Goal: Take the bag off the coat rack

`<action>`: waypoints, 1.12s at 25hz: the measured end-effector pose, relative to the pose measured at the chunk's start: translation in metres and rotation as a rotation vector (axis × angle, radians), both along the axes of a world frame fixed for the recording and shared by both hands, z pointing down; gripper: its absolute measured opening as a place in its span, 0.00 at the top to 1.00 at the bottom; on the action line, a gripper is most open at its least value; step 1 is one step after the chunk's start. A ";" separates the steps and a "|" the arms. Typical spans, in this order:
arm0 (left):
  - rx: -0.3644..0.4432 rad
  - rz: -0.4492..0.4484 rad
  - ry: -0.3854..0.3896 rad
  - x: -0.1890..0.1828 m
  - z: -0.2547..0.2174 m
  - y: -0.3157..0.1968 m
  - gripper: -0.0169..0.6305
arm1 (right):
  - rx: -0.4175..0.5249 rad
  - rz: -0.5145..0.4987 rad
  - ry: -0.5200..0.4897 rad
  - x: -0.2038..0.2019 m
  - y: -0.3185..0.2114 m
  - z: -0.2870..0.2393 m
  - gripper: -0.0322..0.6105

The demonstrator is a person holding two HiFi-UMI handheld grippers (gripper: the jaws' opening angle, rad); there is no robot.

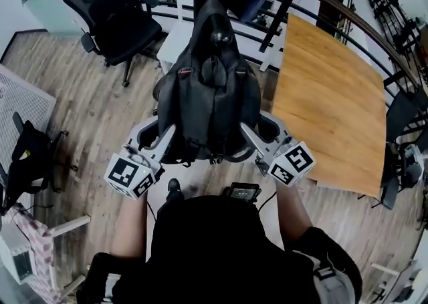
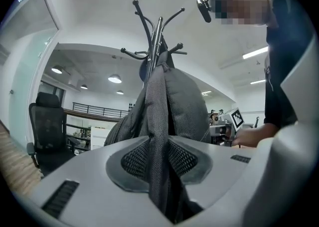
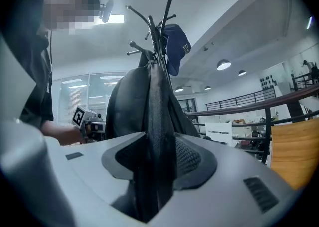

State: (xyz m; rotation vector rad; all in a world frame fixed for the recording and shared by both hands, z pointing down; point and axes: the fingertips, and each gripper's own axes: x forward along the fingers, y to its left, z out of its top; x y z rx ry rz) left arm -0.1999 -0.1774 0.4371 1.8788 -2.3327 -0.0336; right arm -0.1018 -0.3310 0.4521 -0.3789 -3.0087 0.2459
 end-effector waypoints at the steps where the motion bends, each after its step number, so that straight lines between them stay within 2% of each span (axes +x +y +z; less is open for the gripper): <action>1: -0.004 -0.009 0.002 0.000 0.001 0.000 0.80 | -0.002 -0.001 0.003 -0.001 0.001 0.001 0.68; 13: -0.004 -0.071 -0.038 0.002 0.002 0.000 0.80 | -0.007 0.014 0.004 0.004 0.007 0.001 0.72; 24: -0.004 -0.034 -0.050 0.006 0.001 -0.003 0.86 | 0.028 0.070 0.004 0.000 0.006 -0.001 0.76; 28: 0.001 -0.092 -0.079 0.005 0.000 -0.003 0.87 | 0.045 0.102 -0.020 0.000 0.005 -0.001 0.79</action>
